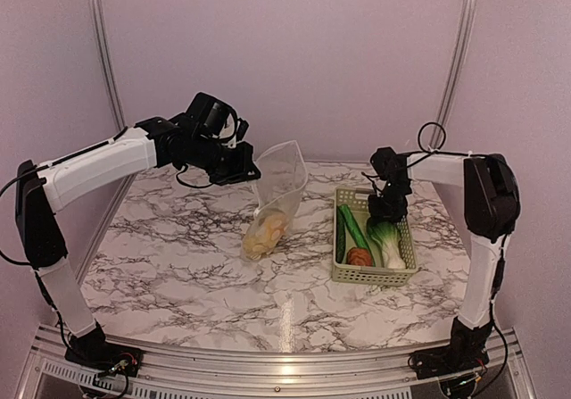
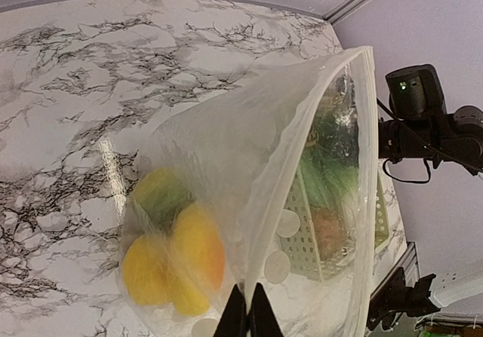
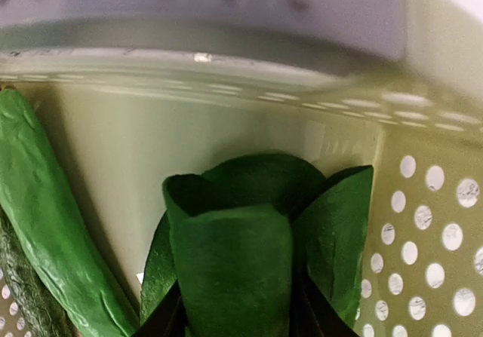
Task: Place the food in the zip-top bag and seal the zipper
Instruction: Pick up the fake vegetable from the bin, then place the fake vegetable in the zipper food storage bag.
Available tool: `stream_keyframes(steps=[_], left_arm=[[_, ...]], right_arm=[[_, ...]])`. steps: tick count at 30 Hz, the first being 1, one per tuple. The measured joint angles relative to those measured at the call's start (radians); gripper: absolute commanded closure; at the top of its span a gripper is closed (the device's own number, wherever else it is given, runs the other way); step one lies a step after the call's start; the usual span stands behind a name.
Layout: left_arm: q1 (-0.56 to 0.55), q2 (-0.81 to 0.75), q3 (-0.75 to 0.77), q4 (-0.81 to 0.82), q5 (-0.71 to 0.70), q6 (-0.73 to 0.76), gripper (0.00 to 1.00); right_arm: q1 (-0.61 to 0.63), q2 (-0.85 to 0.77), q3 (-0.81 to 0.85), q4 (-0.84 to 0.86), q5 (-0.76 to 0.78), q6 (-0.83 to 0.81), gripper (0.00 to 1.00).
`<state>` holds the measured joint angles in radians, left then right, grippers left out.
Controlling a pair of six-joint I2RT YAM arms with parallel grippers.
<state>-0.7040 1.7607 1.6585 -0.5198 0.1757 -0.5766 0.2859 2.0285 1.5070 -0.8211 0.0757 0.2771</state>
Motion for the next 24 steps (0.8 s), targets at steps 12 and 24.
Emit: stream_keyframes(steps=[12,24], left_arm=[[0.0,0.0,-0.002,0.014,0.003,-0.014,1.0],[0.0,0.0,0.0,0.025,0.023,-0.049,1.0]], right_arm=[[0.005,-0.226,0.083,0.001,-0.129,-0.001,0.95],[0.131,-0.401,0.226,0.245,-0.248,0.036,1.0]])
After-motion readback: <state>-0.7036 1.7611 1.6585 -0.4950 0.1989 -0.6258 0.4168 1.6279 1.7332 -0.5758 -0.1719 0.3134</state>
